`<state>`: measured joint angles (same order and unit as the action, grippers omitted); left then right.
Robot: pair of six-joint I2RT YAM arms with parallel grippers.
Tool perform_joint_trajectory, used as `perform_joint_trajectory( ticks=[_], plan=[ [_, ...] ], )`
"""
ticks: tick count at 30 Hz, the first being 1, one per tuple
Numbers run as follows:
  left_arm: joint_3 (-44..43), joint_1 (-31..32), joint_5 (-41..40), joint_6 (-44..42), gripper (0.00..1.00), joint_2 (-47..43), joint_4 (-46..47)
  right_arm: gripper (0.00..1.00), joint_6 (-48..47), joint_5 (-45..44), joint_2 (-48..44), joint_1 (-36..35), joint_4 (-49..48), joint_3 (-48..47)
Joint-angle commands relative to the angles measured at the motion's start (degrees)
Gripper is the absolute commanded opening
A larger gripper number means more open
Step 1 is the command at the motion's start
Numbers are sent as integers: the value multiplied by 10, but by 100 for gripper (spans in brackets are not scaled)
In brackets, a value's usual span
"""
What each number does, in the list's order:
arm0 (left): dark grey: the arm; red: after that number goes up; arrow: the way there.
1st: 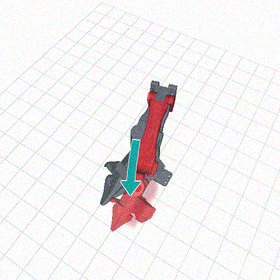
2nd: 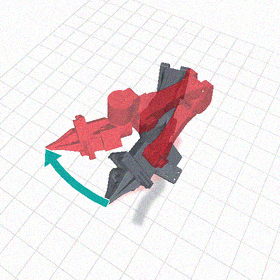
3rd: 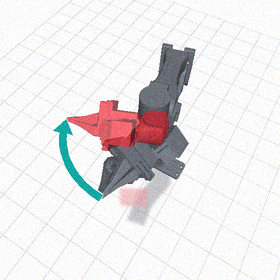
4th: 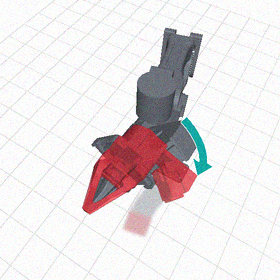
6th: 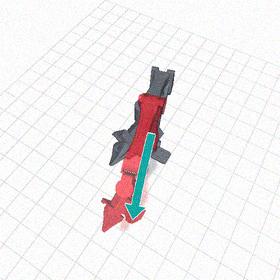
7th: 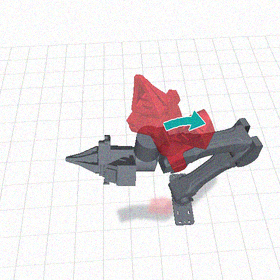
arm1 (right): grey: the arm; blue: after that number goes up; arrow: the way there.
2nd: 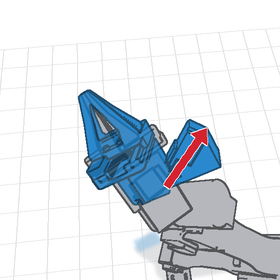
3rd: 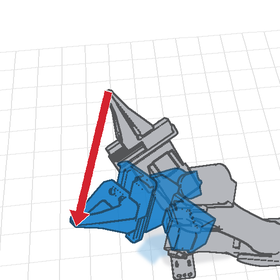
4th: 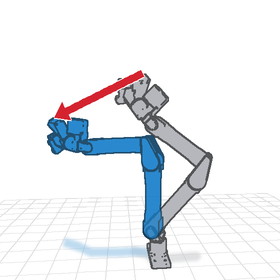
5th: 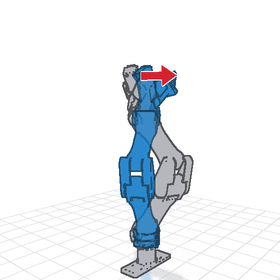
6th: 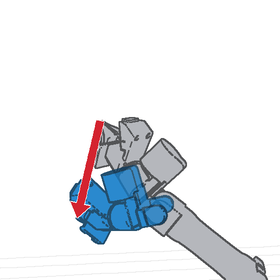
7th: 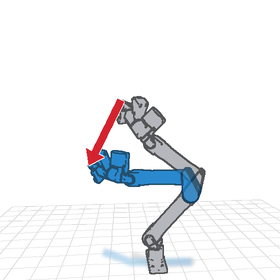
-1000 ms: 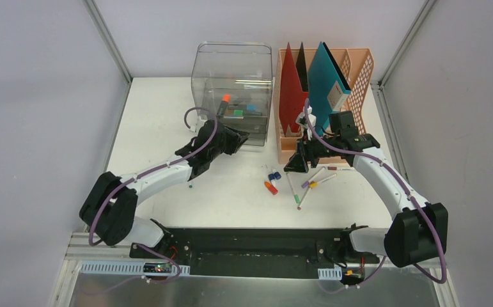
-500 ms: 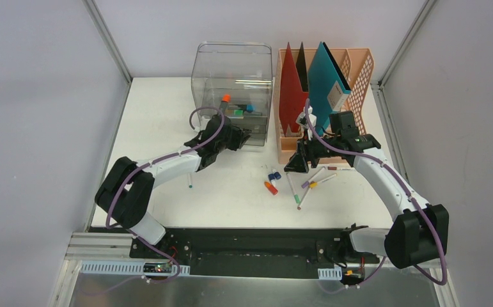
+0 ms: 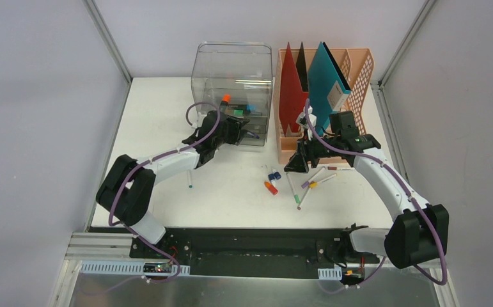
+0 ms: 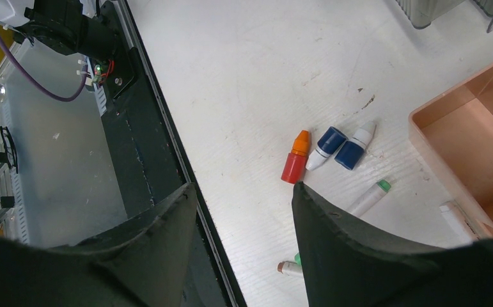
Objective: Organize the desk
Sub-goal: Place the stationery in the drawer.
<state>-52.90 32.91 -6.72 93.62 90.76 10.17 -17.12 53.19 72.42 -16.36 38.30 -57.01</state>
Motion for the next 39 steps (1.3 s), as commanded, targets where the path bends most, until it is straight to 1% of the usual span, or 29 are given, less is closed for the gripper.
perform_joint_trajectory(
  ticks=[1,5,7,9,11,13,15,17,19,23,25,29,33,35,39],
  plan=[
    [-2,-3,12,-11,46,-22,48,59,-16,5,-13,3,-8,-16],
    [15,-3,25,-38,49,-47,71,59,-19,3,-13,3,-5,-16],
    [33,-3,37,-71,50,-62,105,59,-23,1,-13,3,-2,-18],
    [66,-3,63,-107,51,-71,179,59,-28,-1,-14,3,2,-19],
    [111,-3,89,-143,53,-75,273,59,-34,-5,-16,3,6,-20],
    [157,-3,111,-192,57,-76,386,59,-42,-10,-17,2,12,-21],
    [198,-3,133,-230,61,-76,472,59,-48,-13,-18,3,17,-22],
    [225,-3,163,-266,65,-74,532,59,-56,-18,-19,3,22,-23],
    [239,-3,206,-293,68,-74,557,59,-63,-25,-22,3,27,-24],
    [232,-3,305,-334,76,-75,521,59,-74,-36,-26,4,34,-24],
    [225,-3,344,-344,78,-75,495,59,-78,-42,-29,6,36,-25],
    [245,4,366,-347,79,-74,483,59,-86,-55,-34,8,40,-25],
    [254,26,359,-369,79,-86,446,59,-91,-65,-39,13,42,-24],
    [250,52,333,-399,80,-103,383,59,-94,-68,-40,15,43,-24],
    [214,122,244,-476,80,-140,202,59,-98,-79,-44,17,45,-22]
  ],
)
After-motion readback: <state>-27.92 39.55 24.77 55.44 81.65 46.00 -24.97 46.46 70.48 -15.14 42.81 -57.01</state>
